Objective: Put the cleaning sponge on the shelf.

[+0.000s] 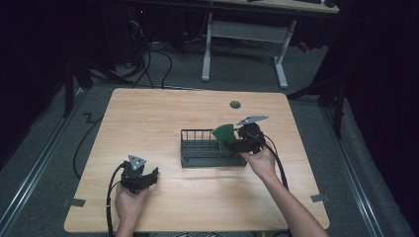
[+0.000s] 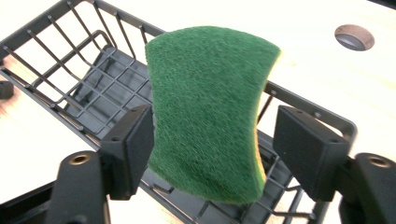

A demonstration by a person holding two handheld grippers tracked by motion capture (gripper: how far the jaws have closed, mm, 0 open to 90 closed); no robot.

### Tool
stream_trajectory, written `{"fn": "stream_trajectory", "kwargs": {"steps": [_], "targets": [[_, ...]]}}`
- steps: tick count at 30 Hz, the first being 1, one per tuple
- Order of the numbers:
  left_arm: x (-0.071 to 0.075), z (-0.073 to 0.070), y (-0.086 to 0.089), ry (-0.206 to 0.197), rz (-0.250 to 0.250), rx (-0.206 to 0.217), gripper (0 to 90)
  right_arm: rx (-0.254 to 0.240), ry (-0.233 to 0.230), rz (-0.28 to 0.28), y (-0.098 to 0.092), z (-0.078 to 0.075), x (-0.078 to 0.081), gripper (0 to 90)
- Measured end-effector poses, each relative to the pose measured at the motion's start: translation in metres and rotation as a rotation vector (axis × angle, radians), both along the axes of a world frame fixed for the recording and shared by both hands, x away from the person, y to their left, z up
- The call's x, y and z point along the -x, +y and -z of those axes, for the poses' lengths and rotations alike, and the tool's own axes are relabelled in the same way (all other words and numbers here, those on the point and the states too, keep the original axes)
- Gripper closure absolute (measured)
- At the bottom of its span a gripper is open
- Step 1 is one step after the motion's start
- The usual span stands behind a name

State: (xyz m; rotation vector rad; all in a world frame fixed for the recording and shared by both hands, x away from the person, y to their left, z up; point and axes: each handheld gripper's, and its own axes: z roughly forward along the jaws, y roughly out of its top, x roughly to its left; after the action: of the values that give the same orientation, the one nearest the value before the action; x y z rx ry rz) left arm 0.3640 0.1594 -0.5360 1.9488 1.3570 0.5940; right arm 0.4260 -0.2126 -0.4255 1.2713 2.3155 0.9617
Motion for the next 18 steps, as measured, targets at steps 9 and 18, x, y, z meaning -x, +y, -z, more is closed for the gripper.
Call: {"fn": "stream_trajectory", "kwargs": {"steps": [9, 18], "targets": [[0.0, 0.0, 0.0, 0.0, 0.0, 0.0, 34.4, -0.035, -0.057, 0.035, -0.022, -0.01, 0.01, 33.6], [0.0, 0.0, 0.0, 0.0, 0.0, 0.0, 34.4, -0.057, -0.106, 0.083, -0.046, -0.026, 0.026, 36.6]]}}
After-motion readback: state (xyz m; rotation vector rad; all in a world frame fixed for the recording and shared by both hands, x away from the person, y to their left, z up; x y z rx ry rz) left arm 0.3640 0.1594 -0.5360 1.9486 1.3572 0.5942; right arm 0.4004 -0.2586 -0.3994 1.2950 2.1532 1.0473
